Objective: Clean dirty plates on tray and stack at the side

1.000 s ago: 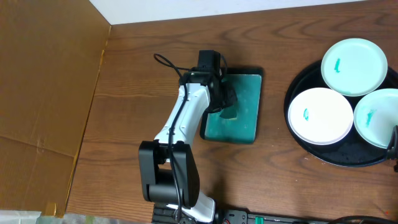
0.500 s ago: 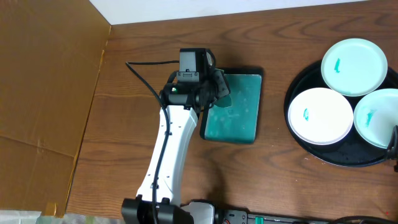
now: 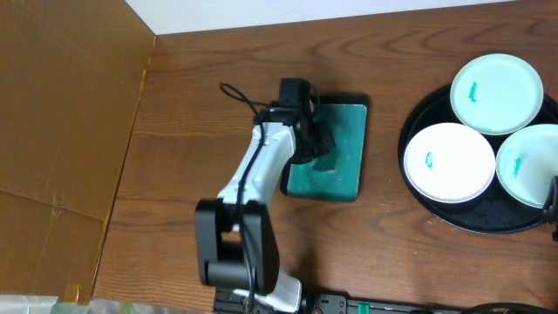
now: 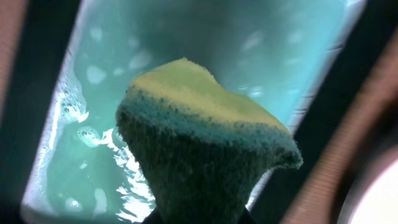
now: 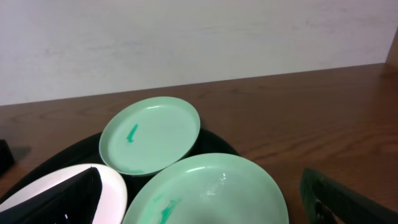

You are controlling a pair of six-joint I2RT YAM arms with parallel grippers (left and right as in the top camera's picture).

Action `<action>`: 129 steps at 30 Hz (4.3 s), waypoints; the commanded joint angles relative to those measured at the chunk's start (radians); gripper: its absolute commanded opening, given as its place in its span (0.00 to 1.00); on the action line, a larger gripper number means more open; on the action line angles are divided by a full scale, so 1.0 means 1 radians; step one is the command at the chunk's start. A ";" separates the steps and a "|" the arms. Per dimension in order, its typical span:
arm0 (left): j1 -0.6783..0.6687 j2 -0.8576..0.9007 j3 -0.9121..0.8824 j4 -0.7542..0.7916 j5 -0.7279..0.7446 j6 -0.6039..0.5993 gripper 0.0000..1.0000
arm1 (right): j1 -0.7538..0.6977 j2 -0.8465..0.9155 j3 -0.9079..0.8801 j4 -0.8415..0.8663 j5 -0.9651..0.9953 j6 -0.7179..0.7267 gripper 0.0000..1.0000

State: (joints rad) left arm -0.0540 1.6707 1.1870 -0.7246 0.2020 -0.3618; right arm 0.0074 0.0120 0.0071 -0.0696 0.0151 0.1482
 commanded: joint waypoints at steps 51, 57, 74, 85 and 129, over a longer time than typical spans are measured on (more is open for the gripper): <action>-0.653 0.225 0.082 0.435 -0.169 -0.284 0.79 | -0.006 1.145 1.153 -0.379 -0.601 -0.108 0.99; -0.534 0.082 0.082 0.365 -0.127 -0.287 0.79 | -0.006 1.235 1.265 -0.528 -0.460 -0.050 0.99; -0.229 -0.068 0.082 0.183 -0.124 -0.286 0.79 | 0.095 1.693 1.437 -0.793 -0.393 -0.266 0.64; -0.227 -0.068 0.082 0.179 -0.124 -0.286 0.79 | 0.161 1.926 1.437 -0.821 -0.322 -0.224 0.50; -0.227 -0.068 0.082 0.152 -0.123 -0.252 0.79 | 0.202 2.037 1.398 -0.920 -0.170 -0.153 0.39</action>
State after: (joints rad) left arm -0.2832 1.6016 1.2682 -0.5674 0.0757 -0.6384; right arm 0.2081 2.0377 1.4132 -0.9894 -0.2142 -0.0322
